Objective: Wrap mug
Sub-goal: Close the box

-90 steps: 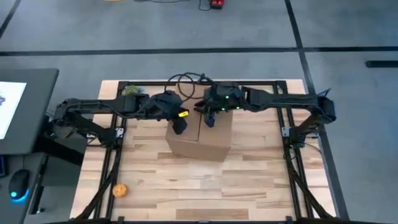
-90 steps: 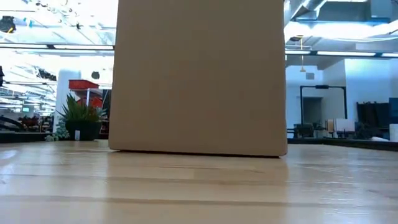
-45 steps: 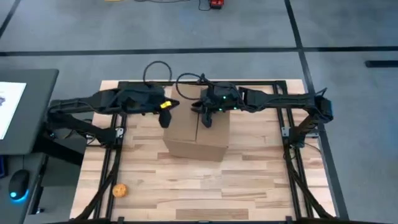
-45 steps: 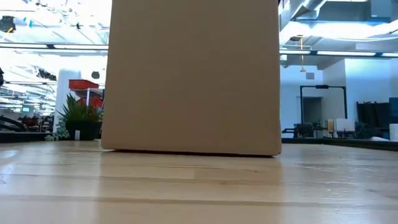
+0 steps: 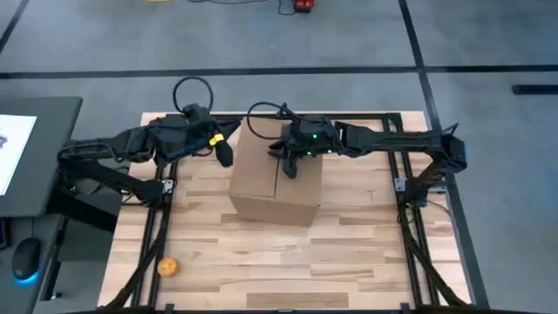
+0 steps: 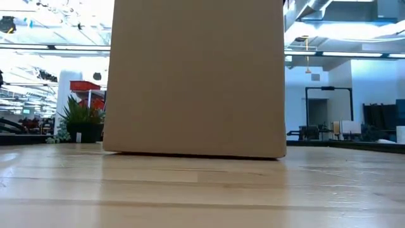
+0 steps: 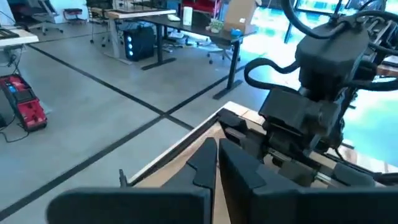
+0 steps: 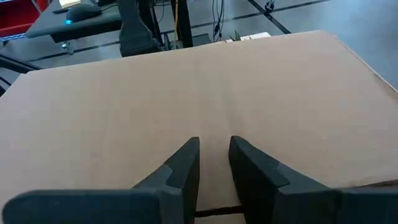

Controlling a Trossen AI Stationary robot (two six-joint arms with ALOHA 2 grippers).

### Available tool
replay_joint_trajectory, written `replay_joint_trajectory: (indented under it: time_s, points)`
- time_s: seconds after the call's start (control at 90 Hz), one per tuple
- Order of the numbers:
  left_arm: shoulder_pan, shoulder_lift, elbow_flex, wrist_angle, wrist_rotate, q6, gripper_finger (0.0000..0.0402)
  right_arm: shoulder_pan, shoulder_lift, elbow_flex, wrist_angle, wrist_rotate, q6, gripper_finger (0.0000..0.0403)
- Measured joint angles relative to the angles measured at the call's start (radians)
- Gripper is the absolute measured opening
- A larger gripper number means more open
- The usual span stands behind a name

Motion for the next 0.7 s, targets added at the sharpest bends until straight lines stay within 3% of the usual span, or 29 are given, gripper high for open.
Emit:
replay_joint_trajectory:
  time_s: [0.211,0.289,0.7]
  points:
    - [0.019,0.043,-0.001,0.001,0.379,0.036,0.0,0.0,-0.001,0.0,0.0,0.001,0.0,0.0081]
    - [0.018,0.057,0.001,0.006,0.476,0.057,0.0,-0.001,-0.001,0.0,0.002,0.001,-0.002,0.0081]
    - [0.018,0.105,0.001,0.012,0.501,0.048,0.0,-0.001,0.003,-0.004,0.106,0.009,-0.008,0.0081]
